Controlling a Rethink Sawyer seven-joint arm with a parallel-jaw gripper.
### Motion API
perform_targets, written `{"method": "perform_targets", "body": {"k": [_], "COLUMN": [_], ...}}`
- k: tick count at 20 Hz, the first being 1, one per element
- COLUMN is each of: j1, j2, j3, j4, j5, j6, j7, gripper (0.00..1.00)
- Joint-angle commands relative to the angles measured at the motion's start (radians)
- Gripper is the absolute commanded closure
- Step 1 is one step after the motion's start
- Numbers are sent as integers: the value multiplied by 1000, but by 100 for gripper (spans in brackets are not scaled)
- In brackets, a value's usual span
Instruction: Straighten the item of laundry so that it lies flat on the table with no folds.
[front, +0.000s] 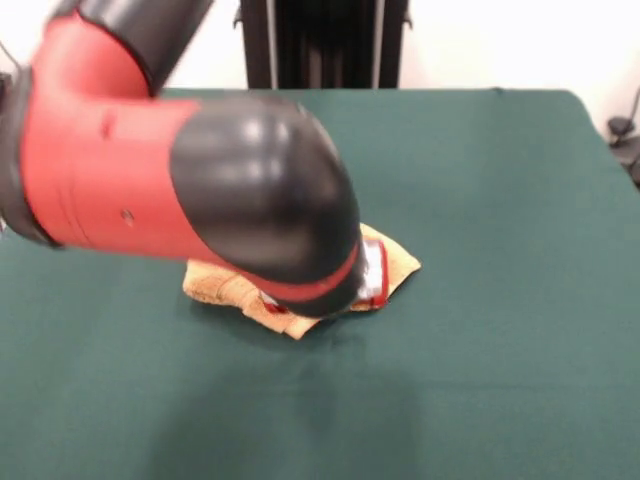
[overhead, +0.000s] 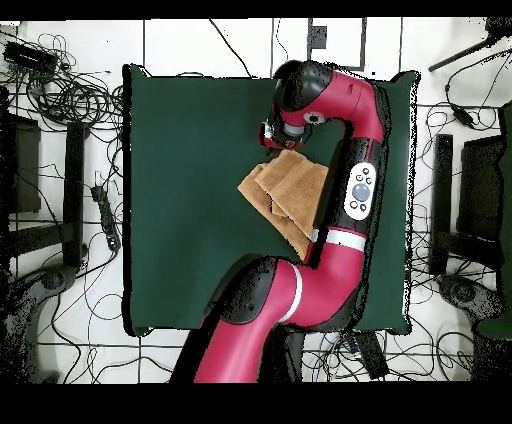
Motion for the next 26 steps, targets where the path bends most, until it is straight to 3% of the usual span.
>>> {"method": "perform_targets", "body": {"k": [1,6,14,23,26], "j1": [41,43,43,30,27], "j2": [112,116,116,146,147], "j3": [254,289,263,194,212], "j4": [65,56,69,100,90], "j5": [-177,-291,-340,-277,-300], "j6": [-131,-161,-171,-287,-233], "j7": [92,89,53,79,80], "gripper": [100,100,100,100,100]}}
